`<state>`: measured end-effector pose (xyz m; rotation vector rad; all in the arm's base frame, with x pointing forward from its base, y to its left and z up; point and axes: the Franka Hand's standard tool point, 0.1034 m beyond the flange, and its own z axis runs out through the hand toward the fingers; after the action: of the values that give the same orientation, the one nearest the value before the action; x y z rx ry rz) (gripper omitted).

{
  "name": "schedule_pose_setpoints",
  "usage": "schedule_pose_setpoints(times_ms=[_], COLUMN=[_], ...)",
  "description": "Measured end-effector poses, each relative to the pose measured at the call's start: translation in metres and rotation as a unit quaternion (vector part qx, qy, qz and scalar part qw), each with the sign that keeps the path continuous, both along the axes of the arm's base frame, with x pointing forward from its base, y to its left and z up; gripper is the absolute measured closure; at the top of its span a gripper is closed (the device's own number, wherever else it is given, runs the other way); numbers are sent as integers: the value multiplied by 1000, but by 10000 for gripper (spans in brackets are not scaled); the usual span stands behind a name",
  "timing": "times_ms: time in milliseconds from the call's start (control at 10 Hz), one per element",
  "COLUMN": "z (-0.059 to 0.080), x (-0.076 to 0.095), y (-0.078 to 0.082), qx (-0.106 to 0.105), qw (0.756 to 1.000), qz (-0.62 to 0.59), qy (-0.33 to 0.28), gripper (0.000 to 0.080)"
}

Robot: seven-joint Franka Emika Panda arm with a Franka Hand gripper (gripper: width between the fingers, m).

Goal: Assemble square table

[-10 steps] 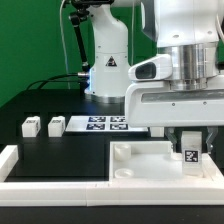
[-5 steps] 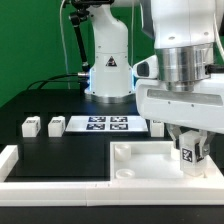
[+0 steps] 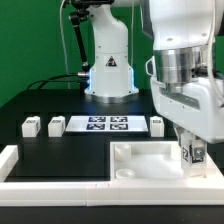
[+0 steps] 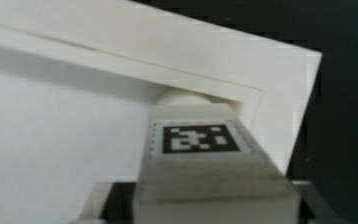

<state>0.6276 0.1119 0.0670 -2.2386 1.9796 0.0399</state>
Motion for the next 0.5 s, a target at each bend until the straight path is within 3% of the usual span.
schedule_pose_setpoints(times_ms=[100,200,400,500], z=[-1,-1,-1,0], x=[-1,-1,-1,0], y=[1,1,3,4], qx=[8,4,3,-2], qw=[999,1000,1000,997], qz=[-49,-15,13,75], qy=[3,-1,-5,-13], gripper=[511,509,266,266])
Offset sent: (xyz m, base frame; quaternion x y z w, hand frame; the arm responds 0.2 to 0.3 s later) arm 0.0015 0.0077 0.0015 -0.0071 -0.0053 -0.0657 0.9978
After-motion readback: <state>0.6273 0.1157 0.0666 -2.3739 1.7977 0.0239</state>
